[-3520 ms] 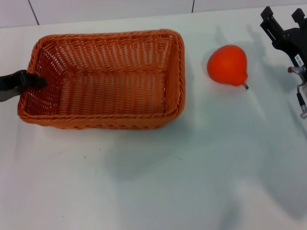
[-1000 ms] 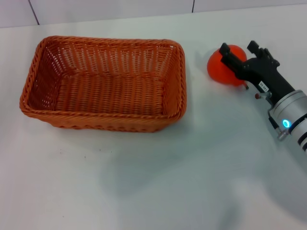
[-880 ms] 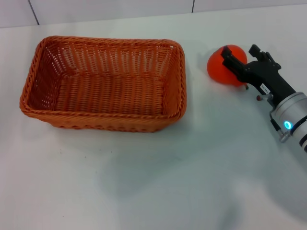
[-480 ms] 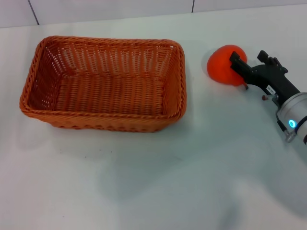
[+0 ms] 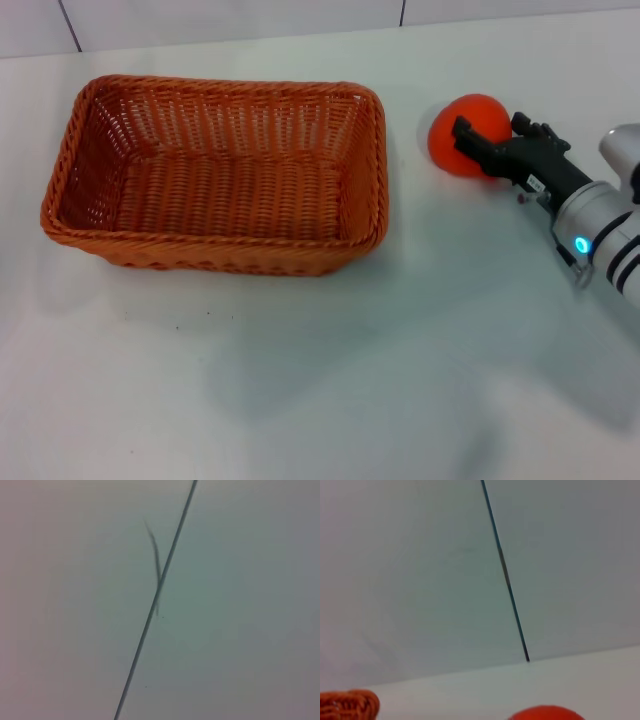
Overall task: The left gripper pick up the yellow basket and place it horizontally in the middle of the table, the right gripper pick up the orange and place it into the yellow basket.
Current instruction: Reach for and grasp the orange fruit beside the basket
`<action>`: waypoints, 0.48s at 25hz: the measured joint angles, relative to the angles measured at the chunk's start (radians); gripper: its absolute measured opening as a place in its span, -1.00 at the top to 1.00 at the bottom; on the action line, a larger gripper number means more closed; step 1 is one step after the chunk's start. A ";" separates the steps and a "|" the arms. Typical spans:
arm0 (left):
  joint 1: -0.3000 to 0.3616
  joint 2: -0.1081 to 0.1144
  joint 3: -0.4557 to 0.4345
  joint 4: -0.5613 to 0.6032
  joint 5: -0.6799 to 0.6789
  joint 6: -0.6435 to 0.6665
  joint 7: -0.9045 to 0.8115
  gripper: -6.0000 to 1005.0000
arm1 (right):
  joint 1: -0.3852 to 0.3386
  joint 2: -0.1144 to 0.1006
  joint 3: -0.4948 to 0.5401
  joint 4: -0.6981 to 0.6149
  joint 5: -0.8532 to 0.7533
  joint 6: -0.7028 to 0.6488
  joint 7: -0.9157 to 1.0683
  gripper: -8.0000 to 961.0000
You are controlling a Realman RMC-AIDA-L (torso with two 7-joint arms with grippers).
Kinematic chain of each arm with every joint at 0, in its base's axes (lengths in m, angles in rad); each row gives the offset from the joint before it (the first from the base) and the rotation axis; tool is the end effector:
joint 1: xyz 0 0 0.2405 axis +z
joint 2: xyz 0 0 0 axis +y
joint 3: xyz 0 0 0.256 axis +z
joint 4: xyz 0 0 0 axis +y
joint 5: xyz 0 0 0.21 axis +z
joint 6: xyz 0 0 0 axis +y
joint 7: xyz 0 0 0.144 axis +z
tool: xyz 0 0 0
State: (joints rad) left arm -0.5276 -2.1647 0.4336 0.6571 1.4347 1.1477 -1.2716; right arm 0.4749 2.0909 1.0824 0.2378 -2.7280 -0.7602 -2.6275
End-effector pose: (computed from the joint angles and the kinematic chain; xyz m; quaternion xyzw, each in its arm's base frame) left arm -0.2828 0.3882 0.0730 -0.7090 -0.3053 -0.4372 0.4614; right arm 0.3246 0.3491 -0.0635 -0.4007 -0.7287 -0.4862 0.2684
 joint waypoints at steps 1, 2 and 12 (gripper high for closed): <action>0.000 0.000 0.000 0.000 0.000 0.000 0.001 -0.74 | 0.000 0.000 0.000 0.000 0.000 0.000 0.000 -0.82; 0.001 0.000 0.000 -0.001 0.000 -0.001 0.002 -0.74 | 0.004 0.000 0.003 0.000 0.002 0.018 0.000 -0.81; 0.005 0.000 -0.004 -0.013 -0.001 0.000 0.027 -0.74 | 0.013 0.000 0.008 0.009 0.005 0.074 0.006 -0.73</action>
State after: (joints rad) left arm -0.5230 -2.1644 0.4296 0.6443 1.4341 1.1479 -1.2442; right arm 0.4881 2.0908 1.0902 0.2463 -2.7227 -0.6862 -2.6215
